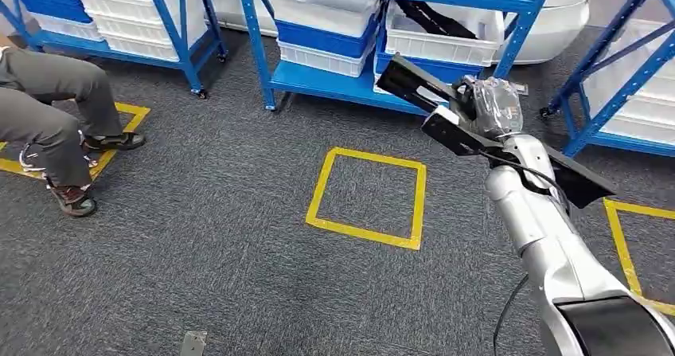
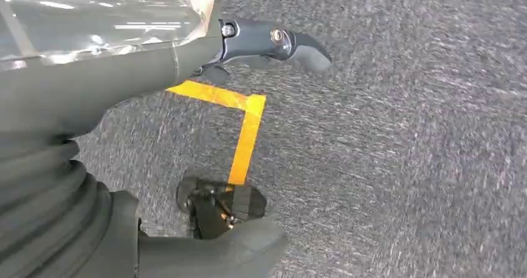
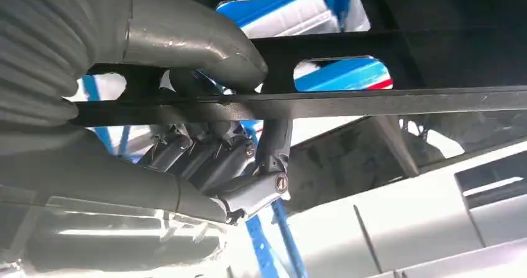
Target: Take the parts from the cabinet and place them on the table.
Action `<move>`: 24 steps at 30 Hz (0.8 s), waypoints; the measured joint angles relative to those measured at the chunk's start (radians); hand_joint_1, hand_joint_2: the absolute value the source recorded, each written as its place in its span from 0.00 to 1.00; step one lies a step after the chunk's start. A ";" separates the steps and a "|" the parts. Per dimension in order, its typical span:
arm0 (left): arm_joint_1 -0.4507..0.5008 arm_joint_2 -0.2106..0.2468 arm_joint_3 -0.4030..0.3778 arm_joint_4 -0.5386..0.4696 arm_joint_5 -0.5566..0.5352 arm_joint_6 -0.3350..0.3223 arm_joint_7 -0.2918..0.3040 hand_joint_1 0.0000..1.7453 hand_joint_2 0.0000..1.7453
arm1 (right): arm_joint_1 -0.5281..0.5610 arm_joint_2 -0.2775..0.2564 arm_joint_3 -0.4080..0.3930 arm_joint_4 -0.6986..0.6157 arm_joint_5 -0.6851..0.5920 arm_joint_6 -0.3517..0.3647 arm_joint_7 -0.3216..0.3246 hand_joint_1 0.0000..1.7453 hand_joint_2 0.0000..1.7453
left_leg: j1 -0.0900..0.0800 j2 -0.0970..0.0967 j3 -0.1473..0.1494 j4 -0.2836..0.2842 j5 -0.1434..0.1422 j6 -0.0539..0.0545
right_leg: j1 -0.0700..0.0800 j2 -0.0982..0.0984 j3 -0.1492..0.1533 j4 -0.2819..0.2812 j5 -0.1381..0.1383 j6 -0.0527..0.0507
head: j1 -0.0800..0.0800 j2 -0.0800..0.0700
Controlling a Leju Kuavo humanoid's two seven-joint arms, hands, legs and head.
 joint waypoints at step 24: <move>0.009 -0.002 0.000 0.001 0.002 -0.015 0.015 0.00 1.00 | -0.015 -0.006 -0.009 0.000 0.019 0.011 0.013 0.99 1.00 | -0.016 0.080 -0.155 0.282 -0.137 -0.004 | 0.005 -0.052 0.001 -0.015 0.006 -0.029 | 0.001 0.000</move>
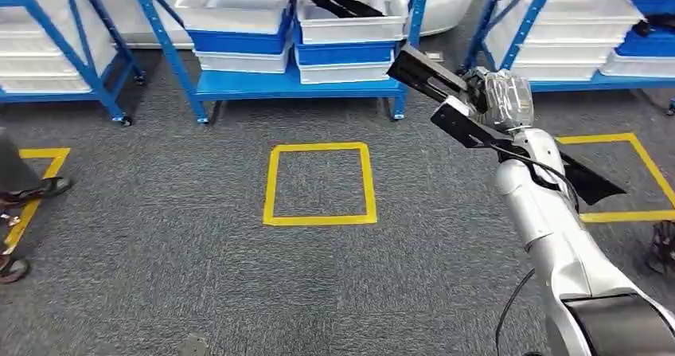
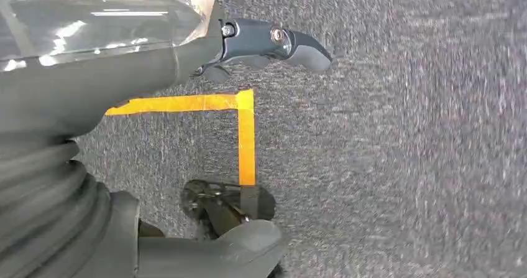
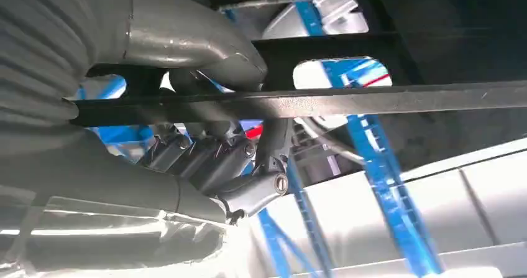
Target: Take the parts from the cabinet and place them on the table.
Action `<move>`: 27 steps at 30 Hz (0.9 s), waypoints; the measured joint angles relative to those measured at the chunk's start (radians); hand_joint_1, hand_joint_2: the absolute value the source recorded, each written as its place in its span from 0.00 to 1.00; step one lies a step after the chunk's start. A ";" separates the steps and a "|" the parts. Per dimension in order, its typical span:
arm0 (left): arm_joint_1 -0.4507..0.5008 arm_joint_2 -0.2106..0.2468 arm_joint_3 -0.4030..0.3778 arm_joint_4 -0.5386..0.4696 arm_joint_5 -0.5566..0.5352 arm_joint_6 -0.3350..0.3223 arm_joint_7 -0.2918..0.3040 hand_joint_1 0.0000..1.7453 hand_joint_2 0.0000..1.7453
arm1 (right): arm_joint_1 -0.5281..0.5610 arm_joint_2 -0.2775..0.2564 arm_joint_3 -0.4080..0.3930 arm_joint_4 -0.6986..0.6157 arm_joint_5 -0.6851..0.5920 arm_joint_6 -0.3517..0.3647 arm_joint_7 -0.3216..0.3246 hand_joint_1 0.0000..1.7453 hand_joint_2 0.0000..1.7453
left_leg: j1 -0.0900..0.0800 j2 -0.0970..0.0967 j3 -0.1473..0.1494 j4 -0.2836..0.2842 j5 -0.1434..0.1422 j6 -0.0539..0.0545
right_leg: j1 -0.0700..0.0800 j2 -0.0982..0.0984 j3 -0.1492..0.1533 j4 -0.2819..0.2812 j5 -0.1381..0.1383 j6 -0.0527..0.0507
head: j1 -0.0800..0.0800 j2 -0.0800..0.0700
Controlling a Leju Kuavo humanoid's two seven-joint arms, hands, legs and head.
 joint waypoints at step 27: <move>-0.023 0.004 -0.006 -0.001 -0.027 -0.020 -0.021 0.00 1.00 | -0.016 -0.064 -0.022 -0.032 0.032 0.024 0.042 0.99 1.00 | 0.006 0.113 0.127 -0.295 0.145 0.006 | -0.012 -0.048 -0.012 0.002 0.005 0.036 | 0.013 0.000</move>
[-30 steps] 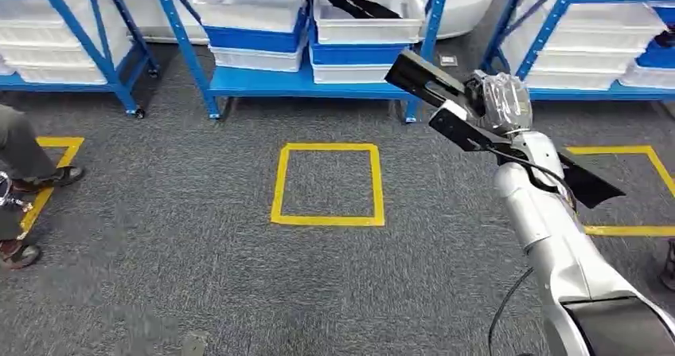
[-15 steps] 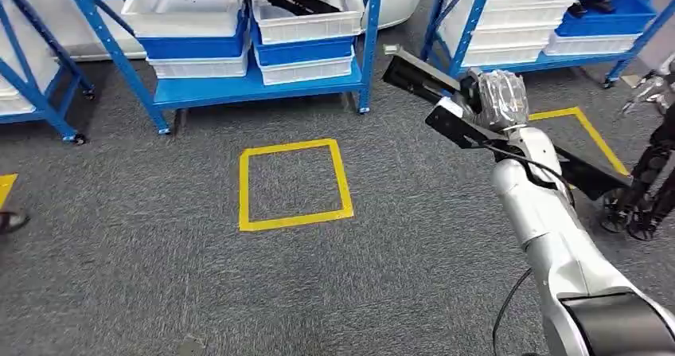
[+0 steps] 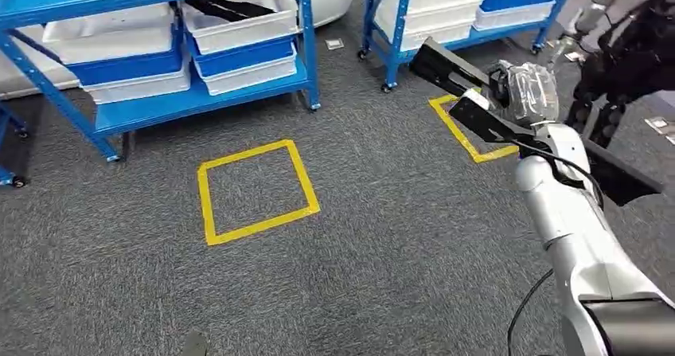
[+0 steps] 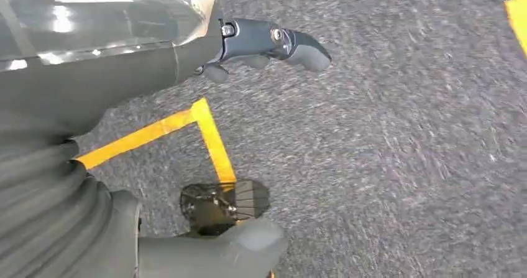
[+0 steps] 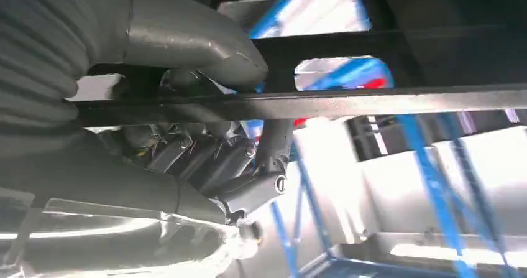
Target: Take the parts from the cabinet and place them on the table.
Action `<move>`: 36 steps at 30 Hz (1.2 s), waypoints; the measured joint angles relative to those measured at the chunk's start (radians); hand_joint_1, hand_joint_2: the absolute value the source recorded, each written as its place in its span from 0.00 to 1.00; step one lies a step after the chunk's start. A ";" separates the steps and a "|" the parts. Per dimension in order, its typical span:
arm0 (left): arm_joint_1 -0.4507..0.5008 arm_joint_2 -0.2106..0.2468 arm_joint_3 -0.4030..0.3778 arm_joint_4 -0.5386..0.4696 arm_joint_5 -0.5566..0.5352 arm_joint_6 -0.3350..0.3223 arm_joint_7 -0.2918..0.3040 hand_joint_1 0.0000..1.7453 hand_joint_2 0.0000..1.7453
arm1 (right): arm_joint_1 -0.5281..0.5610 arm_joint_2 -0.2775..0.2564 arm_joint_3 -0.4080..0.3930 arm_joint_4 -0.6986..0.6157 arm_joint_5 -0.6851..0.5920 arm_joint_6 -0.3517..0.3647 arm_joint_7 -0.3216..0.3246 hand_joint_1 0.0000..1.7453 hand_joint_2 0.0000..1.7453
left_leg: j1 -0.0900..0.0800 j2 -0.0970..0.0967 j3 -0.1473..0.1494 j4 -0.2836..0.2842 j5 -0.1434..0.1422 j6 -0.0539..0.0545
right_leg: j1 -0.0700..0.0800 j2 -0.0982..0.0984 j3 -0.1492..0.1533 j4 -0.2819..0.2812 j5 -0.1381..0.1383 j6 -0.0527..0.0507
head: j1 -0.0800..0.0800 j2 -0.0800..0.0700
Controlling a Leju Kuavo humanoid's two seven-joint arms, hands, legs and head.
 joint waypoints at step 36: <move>0.003 -0.024 -0.024 0.000 -0.030 -0.002 0.013 0.00 1.00 | -0.019 -0.023 -0.006 0.031 0.067 -0.021 0.061 0.99 1.00 | -0.001 -0.118 -0.122 0.325 -0.169 -0.002 | 0.007 0.071 -0.018 -0.002 0.020 -0.024 | 0.006 0.000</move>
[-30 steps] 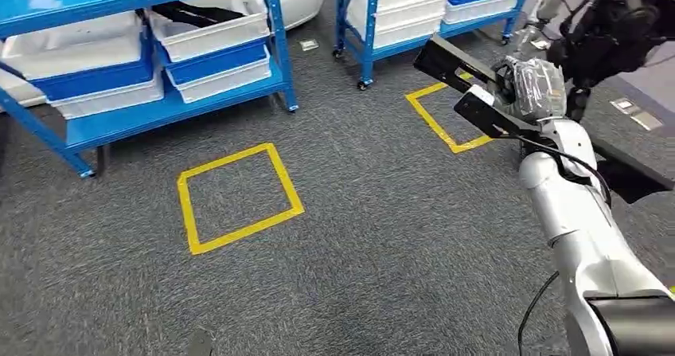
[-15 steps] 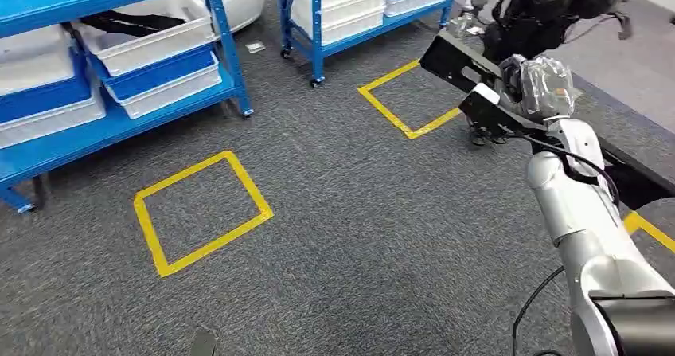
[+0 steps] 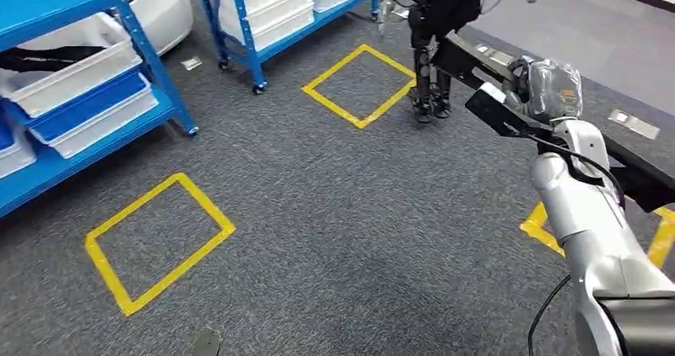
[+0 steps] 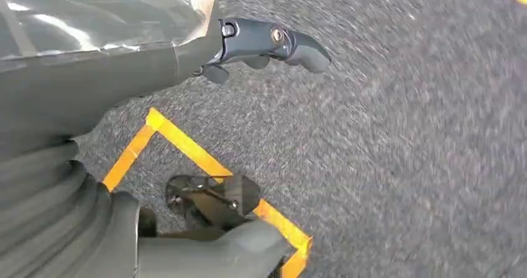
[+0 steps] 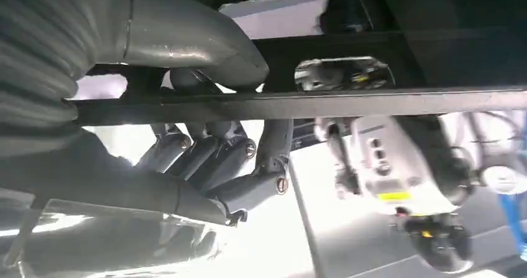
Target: Take the parts from the cabinet and place them on the table.
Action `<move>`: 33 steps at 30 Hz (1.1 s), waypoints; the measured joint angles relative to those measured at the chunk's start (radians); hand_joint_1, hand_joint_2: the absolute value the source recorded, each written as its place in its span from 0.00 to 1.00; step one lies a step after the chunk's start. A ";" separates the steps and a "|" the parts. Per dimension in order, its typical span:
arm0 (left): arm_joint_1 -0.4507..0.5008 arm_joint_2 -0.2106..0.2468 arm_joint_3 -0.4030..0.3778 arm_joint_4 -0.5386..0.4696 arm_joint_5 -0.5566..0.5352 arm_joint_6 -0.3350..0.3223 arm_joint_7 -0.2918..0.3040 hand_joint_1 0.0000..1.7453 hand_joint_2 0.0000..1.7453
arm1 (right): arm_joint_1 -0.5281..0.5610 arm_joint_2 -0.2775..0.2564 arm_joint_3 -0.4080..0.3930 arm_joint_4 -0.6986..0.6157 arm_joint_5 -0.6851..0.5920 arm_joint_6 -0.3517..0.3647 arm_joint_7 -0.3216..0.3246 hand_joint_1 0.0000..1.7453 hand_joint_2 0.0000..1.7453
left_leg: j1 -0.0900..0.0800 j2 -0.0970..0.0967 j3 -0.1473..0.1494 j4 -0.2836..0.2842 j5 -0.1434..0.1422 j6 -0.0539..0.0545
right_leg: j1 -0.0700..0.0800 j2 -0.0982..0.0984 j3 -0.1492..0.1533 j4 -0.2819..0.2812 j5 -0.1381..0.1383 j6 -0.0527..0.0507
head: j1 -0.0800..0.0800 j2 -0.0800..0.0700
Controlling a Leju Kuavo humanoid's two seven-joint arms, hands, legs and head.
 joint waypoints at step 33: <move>-0.003 0.013 -0.013 0.000 0.010 -0.032 -0.009 0.00 1.00 | 0.022 -0.025 -0.056 -0.016 0.043 0.001 0.014 0.99 1.00 | 0.005 -0.009 0.048 -0.118 0.075 0.021 | 0.011 0.047 -0.022 0.014 0.011 0.003 | 0.010 0.000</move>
